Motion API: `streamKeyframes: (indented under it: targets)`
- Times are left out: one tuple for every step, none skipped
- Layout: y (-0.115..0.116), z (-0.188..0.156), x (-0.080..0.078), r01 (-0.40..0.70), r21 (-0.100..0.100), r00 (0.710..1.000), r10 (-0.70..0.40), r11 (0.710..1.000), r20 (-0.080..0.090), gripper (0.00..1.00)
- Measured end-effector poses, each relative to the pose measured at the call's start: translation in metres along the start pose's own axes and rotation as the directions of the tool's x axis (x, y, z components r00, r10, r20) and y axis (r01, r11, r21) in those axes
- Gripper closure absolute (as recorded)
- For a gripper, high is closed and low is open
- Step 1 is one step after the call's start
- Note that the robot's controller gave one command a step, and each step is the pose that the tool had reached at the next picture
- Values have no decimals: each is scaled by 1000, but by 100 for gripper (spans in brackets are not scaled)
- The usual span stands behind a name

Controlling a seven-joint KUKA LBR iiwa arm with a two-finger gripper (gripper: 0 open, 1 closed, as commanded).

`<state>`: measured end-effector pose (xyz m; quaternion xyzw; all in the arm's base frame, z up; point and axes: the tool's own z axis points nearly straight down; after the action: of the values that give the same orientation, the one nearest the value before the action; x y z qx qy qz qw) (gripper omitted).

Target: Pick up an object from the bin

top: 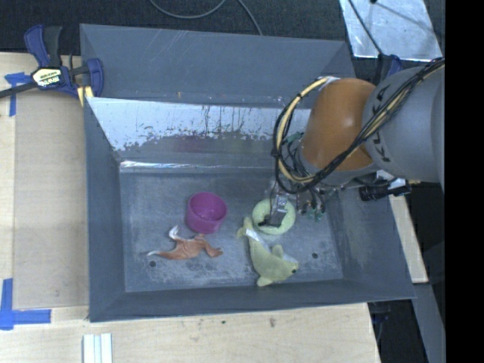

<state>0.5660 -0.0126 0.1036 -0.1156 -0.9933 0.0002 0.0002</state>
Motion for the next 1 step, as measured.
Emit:
streamKeyframes:
  targets:
    - [0, -19, 0, 0, 0, 1000, 0, 1000, 0, 100]
